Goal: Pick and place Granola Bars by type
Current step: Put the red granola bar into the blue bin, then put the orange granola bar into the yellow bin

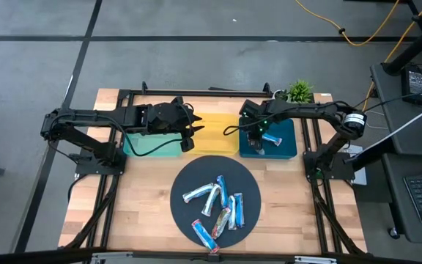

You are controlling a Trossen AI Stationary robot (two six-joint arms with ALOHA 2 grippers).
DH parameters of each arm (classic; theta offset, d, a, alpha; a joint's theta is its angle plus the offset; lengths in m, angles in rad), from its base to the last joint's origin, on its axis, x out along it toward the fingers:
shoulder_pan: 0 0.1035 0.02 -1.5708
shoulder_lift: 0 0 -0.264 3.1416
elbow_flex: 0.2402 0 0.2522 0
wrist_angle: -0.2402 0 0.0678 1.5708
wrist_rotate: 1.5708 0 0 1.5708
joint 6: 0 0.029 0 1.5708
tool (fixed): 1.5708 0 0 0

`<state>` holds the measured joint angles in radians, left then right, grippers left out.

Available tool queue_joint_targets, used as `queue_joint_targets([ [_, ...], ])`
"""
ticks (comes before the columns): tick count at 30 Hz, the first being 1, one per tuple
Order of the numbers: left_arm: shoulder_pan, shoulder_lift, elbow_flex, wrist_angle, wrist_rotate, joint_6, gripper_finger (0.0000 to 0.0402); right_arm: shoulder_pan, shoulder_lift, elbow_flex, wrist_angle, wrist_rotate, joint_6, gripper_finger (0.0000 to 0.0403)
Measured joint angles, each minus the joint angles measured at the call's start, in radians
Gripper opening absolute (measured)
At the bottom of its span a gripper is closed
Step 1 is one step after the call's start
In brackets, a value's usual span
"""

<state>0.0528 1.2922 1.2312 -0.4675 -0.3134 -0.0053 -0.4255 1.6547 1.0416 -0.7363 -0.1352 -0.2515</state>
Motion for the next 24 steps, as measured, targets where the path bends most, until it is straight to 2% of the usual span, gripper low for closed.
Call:
queue_joint_targets([
  [3,0.000,0.000,0.000,0.000,0.000,0.009,0.0128,0.000,0.000,0.000,0.002,-0.002,0.007,0.0070],
  [8,0.002,0.000,0.000,0.000,0.000,0.011,0.0128,0.000,0.000,0.000,0.001,-0.071,0.016,0.0077],
  [14,0.002,0.000,0.000,-0.007,0.000,0.011,0.0128,0.000,0.000,0.000,-0.011,-0.074,0.058,0.0134],
  [19,0.002,0.000,0.000,-0.046,0.000,0.010,0.0128,0.000,-0.001,0.014,-0.061,-0.018,0.099,0.0184],
  [22,0.002,0.000,0.000,-0.075,0.014,0.010,0.0128,0.000,-0.028,0.021,-0.077,0.039,0.119,0.0196],
  [24,0.002,0.000,0.000,-0.078,0.062,0.009,0.0127,0.001,-0.066,0.022,-0.071,0.091,0.120,0.0197],
])
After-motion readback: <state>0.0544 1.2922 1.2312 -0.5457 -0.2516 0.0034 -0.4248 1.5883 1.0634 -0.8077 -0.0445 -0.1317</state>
